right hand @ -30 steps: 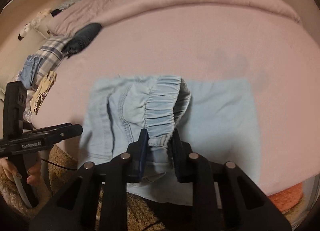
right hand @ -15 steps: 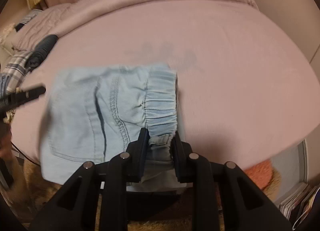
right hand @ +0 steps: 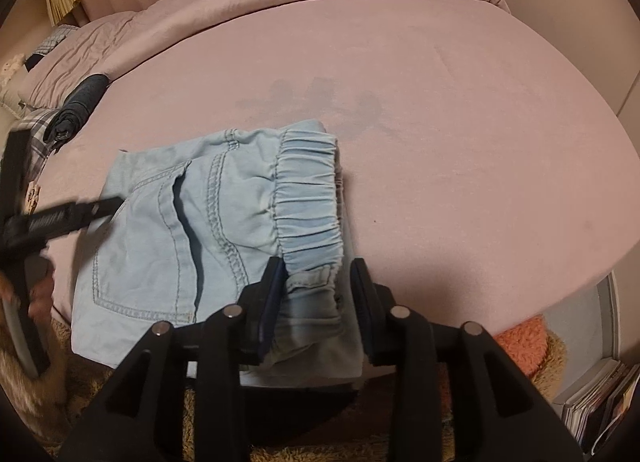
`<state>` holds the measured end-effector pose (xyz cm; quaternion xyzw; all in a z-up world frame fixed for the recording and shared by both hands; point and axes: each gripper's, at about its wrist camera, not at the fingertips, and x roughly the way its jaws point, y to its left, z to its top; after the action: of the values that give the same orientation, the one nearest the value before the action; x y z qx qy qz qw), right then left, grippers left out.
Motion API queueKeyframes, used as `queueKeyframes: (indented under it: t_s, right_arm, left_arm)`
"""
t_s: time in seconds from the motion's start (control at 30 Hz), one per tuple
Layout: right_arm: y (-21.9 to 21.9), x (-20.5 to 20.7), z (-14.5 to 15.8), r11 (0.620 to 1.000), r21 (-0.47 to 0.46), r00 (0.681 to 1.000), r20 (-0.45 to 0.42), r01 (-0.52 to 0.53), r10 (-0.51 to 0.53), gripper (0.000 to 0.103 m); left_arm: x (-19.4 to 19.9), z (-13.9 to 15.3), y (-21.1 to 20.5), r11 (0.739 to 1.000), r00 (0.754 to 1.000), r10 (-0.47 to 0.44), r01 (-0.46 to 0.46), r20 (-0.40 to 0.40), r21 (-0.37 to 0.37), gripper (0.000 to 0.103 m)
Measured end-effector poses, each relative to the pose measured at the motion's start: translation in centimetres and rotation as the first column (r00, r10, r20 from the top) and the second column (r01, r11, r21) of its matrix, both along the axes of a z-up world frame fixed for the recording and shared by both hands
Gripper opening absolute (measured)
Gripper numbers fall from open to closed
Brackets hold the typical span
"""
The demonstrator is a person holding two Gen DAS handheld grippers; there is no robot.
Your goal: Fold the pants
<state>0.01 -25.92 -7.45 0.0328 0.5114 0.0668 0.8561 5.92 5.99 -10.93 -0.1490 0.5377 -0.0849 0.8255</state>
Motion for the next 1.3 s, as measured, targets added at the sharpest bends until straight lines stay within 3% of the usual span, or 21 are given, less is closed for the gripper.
queueKeyframes:
  t_s: [0.2, 0.33, 0.5, 0.67, 0.7, 0.77, 0.83, 0.93, 1.0, 1.07, 1.17, 1.3]
  right_arm:
    - [-0.3, 0.0, 0.2, 1.0, -0.019, 1.0, 0.001, -0.003, 0.003, 0.039]
    - [-0.5, -0.1, 0.2, 1.0, -0.022, 1.0, 0.001, -0.006, 0.006, 0.04]
    - [-0.5, -0.4, 0.3, 1.0, -0.024, 1.0, -0.001, -0.004, 0.004, 0.042]
    - [-0.7, -0.7, 0.3, 1.0, -0.03, 1.0, -0.005, -0.003, 0.002, 0.047]
    - [-0.9, -0.8, 0.3, 0.999, -0.035, 1.0, -0.009, 0.006, -0.006, 0.05]
    - [-1.4, -0.7, 0.4, 0.999, -0.043, 0.999, -0.015, 0.03, -0.03, 0.07]
    - [-2.4, -0.6, 0.8, 0.999, -0.019, 0.999, -0.021, 0.05, -0.05, 0.078]
    - [-3.7, -0.6, 1.7, 0.997, 0.044, 0.998, -0.007, 0.065, -0.064, 0.083]
    - [-4.3, -0.4, 2.2, 0.994, 0.078, 0.997, 0.009, 0.074, -0.075, 0.086]
    - [-4.7, 0.0, 2.4, 0.99, 0.111, 0.996, 0.017, 0.083, -0.086, 0.094]
    - [-4.6, 0.5, 2.0, 0.986, 0.149, 0.997, 0.002, 0.071, -0.072, 0.095]
    - [-3.8, 0.9, 0.7, 0.99, 0.127, 0.998, -0.04, 0.06, -0.056, 0.095]
  left_arm:
    - [-4.5, 0.1, 0.2, 1.0, 1.0, -0.014, 0.014, -0.024, 0.002, 0.078]
    - [-7.0, 0.3, -1.1, 0.994, 0.997, -0.076, 0.077, -0.013, 0.071, 0.078]
    - [-8.5, 0.2, -0.1, 0.998, 0.996, -0.066, 0.067, -0.054, 0.019, 0.078]
    - [-10.8, 0.3, 0.5, 0.995, 0.992, -0.1, 0.102, -0.073, 0.019, 0.078]
    - [-10.9, 0.4, 0.6, 0.993, 0.991, -0.112, 0.114, -0.078, 0.015, 0.078]
    - [-11.1, 0.7, 1.2, 0.993, 0.988, -0.12, 0.119, -0.093, -0.015, 0.078]
    - [-10.6, 1.4, 1.6, 0.992, 0.989, -0.115, 0.109, -0.088, -0.068, 0.078]
    - [-8.0, 3.3, 0.8, 0.987, 0.995, -0.099, 0.098, -0.007, -0.124, 0.08]
    - [-7.1, 3.9, 0.8, 0.986, 0.995, -0.097, 0.1, 0.03, -0.135, 0.087]
    - [-6.0, 3.8, 0.4, 0.987, 0.995, -0.102, 0.104, 0.022, -0.122, 0.089]
    - [-4.8, 2.5, -0.6, 0.987, 0.993, -0.119, 0.117, -0.019, -0.113, 0.089]
    - [-4.1, 0.9, -1.5, 0.984, 0.989, -0.128, 0.117, -0.078, -0.133, 0.089]
